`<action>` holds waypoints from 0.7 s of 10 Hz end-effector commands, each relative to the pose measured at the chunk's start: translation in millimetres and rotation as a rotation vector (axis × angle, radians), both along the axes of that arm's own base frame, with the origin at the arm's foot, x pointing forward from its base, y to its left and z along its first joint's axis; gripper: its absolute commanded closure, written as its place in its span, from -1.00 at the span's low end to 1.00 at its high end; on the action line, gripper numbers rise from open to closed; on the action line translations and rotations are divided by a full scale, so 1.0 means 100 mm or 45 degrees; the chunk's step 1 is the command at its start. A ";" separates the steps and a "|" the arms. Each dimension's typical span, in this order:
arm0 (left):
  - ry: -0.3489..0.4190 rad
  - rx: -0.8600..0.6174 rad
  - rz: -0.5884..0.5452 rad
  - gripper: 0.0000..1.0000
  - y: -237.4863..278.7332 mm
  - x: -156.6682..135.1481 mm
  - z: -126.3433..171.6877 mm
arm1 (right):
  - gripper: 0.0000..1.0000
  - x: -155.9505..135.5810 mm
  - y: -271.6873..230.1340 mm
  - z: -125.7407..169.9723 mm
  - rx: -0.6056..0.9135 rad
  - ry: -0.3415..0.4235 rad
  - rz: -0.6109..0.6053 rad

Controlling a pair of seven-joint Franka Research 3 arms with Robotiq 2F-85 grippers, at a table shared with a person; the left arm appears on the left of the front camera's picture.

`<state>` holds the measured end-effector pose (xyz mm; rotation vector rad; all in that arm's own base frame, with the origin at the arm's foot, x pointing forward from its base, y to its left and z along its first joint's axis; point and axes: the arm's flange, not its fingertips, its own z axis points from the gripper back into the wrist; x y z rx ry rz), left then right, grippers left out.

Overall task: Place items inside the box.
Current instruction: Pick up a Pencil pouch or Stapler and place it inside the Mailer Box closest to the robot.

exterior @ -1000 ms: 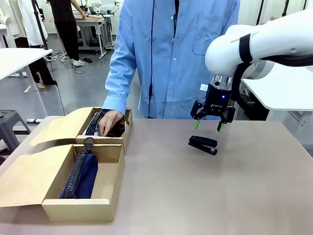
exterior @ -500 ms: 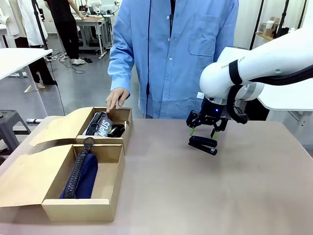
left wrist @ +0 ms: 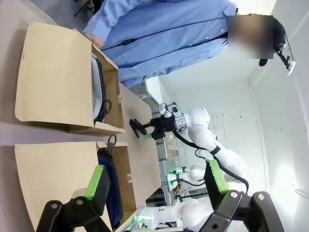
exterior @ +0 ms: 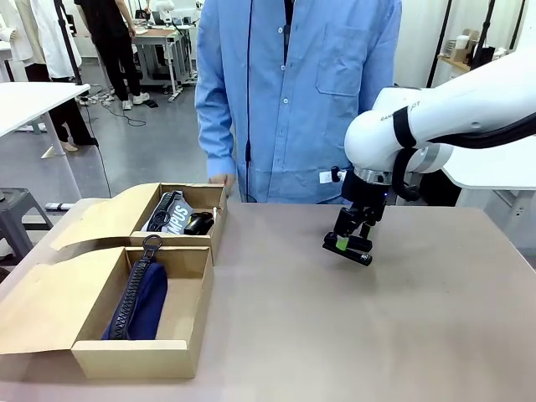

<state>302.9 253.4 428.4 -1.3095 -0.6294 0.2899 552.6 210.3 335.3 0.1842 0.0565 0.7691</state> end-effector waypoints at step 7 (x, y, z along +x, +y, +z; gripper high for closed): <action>-0.033 -0.003 -0.004 -1.00 -0.02 -0.01 0.02 | -1.00 0.16 0.38 -0.26 -0.201 -0.034 0.153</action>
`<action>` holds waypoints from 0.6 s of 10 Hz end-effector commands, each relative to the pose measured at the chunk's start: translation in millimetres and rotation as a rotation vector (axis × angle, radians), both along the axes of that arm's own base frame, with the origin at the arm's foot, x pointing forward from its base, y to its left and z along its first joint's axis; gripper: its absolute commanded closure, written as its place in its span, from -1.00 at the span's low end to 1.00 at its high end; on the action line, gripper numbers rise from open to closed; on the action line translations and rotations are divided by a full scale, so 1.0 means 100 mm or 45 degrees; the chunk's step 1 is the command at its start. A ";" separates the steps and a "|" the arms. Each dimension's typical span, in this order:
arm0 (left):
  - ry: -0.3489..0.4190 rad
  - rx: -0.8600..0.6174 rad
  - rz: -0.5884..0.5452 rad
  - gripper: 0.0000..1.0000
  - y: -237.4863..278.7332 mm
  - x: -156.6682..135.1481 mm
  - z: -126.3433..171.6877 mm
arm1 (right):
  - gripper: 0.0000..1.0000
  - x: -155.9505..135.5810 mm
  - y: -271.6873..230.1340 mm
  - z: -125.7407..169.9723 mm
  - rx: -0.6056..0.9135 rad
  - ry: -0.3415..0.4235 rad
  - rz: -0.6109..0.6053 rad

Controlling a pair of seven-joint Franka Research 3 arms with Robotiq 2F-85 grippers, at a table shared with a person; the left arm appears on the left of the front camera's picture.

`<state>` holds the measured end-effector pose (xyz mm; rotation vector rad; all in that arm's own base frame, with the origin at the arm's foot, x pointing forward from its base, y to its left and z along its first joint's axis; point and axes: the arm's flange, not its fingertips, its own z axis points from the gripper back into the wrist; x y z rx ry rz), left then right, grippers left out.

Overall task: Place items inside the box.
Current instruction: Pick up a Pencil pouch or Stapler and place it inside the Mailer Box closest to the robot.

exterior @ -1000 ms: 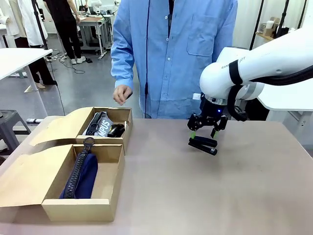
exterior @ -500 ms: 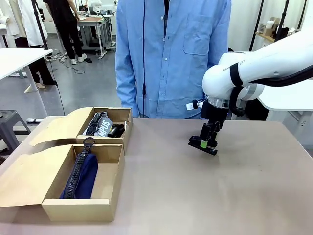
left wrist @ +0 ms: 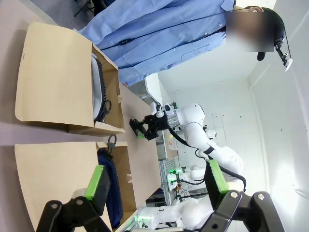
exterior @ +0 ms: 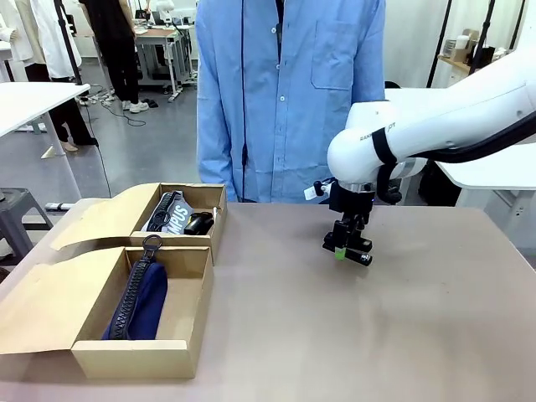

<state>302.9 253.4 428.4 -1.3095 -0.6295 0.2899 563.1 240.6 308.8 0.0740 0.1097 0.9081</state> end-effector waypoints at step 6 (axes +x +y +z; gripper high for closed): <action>-0.033 -0.003 -0.004 -1.00 -0.02 -0.01 0.02 | 1.00 0.06 0.07 -0.03 -0.126 -0.015 -0.035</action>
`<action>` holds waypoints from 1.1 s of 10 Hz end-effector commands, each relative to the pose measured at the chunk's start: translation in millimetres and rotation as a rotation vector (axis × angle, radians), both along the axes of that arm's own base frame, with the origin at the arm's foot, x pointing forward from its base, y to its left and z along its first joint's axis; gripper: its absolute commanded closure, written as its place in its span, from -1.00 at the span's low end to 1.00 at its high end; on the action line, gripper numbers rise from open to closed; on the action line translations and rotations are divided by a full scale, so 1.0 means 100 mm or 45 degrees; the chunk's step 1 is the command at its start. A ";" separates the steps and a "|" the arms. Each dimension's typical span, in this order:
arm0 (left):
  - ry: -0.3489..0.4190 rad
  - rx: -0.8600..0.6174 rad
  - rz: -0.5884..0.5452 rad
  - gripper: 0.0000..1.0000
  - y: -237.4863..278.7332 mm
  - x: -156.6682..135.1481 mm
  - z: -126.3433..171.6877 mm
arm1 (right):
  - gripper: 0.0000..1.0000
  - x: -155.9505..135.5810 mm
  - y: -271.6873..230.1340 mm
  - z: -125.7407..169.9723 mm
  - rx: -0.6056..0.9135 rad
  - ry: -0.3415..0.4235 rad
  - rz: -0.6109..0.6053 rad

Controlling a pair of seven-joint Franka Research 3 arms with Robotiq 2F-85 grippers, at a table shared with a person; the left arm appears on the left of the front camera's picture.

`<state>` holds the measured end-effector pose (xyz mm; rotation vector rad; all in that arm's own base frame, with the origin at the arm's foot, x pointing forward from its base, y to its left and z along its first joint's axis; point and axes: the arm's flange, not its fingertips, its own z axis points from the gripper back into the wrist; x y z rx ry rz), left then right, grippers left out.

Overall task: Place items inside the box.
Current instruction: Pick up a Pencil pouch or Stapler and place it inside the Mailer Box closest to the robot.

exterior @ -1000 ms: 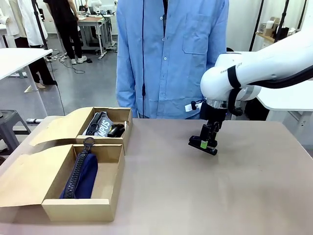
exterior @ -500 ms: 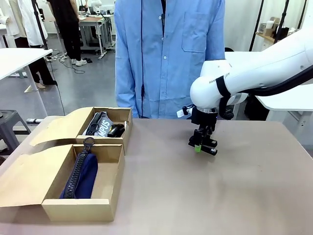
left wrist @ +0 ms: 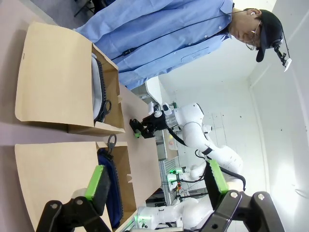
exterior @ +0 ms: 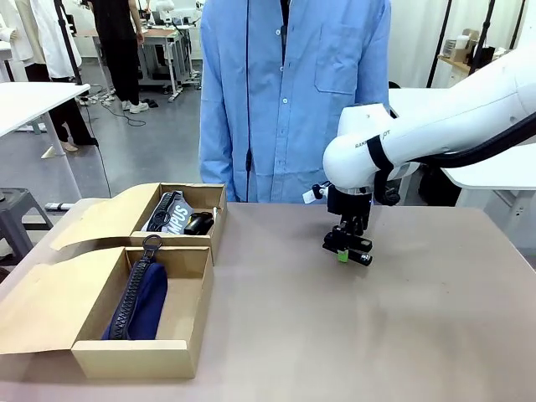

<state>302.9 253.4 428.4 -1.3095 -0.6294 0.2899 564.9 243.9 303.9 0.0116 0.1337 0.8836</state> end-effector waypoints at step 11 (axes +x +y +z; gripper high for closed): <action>-0.033 -0.003 -0.004 -1.00 -0.02 -0.01 0.02 | 1.00 -1.23 -0.40 1.51 -0.075 0.151 -0.623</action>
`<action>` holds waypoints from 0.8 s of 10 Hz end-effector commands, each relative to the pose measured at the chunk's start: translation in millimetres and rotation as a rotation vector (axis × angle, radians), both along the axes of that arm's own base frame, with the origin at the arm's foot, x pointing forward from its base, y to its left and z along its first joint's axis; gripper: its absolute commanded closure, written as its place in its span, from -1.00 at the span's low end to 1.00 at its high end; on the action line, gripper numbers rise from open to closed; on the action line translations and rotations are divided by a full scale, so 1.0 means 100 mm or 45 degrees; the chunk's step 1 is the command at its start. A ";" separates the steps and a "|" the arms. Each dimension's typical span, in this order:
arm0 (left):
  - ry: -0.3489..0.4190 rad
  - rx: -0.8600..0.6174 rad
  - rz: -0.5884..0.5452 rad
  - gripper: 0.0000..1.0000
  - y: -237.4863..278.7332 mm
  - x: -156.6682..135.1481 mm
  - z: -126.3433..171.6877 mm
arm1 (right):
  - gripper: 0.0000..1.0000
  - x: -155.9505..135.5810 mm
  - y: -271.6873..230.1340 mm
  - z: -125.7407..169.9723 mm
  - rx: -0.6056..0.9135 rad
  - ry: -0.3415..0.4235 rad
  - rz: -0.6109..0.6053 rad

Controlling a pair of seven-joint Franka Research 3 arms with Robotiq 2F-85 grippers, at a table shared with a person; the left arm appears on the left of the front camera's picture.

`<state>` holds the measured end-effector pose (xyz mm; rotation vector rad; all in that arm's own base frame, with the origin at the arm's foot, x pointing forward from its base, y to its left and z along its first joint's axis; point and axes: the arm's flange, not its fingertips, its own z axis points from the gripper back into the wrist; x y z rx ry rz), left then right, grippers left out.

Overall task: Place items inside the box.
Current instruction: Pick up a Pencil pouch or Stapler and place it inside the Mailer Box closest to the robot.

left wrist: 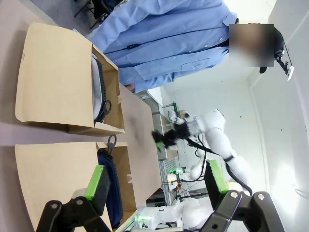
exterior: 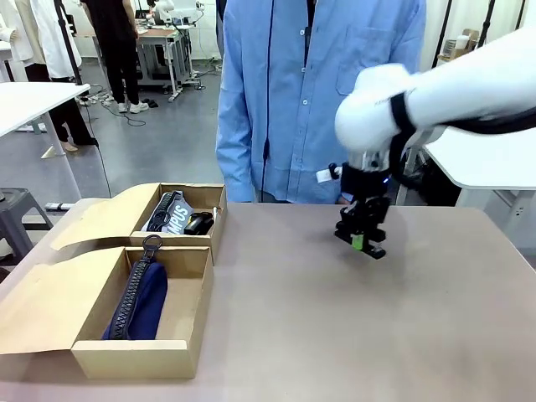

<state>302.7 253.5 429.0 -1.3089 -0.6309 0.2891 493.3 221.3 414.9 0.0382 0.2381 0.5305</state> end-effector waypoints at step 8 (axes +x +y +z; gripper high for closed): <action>-0.031 -0.004 -0.004 -1.00 -0.02 -0.01 0.01 | 0.80 -1.90 -0.69 0.92 0.180 0.166 -0.437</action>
